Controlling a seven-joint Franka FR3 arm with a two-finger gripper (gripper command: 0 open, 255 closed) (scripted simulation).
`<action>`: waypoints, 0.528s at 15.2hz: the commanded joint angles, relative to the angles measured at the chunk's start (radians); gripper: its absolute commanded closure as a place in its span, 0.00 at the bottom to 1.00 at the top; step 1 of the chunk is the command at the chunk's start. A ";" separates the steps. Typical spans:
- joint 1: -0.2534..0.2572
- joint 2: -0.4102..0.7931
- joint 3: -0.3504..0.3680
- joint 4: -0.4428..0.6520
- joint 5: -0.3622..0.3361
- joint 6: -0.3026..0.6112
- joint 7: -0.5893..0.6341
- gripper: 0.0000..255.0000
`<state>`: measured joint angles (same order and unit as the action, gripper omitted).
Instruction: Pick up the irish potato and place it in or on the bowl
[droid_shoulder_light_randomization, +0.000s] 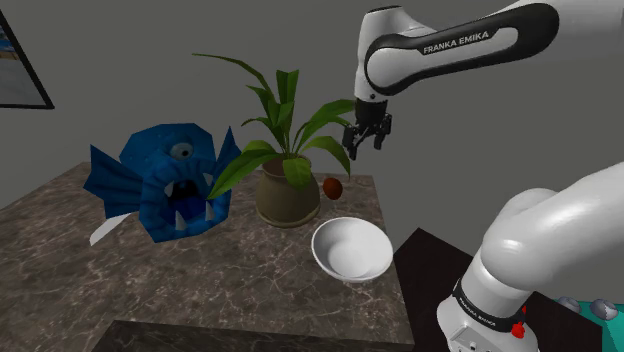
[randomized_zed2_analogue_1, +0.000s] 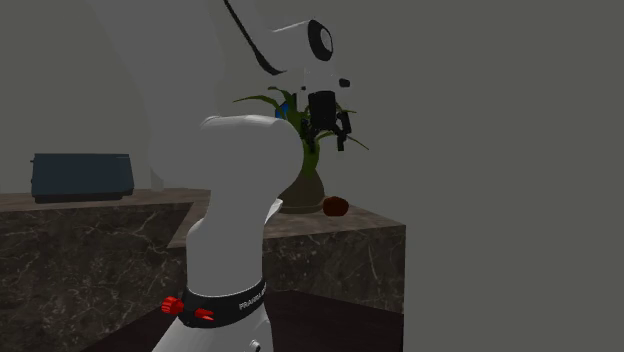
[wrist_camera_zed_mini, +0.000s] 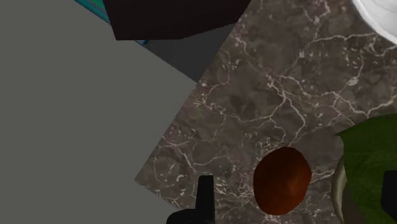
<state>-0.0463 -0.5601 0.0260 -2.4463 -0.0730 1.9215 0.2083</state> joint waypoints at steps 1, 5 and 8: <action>-0.004 0.066 0.016 -0.009 -0.002 0.082 0.044 0.00; -0.019 0.198 0.039 -0.006 -0.017 0.222 0.122 0.00; -0.032 0.308 0.054 0.013 -0.039 0.319 0.186 0.00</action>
<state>-0.0743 -0.3259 0.0735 -2.4365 -0.1046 2.1692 0.3644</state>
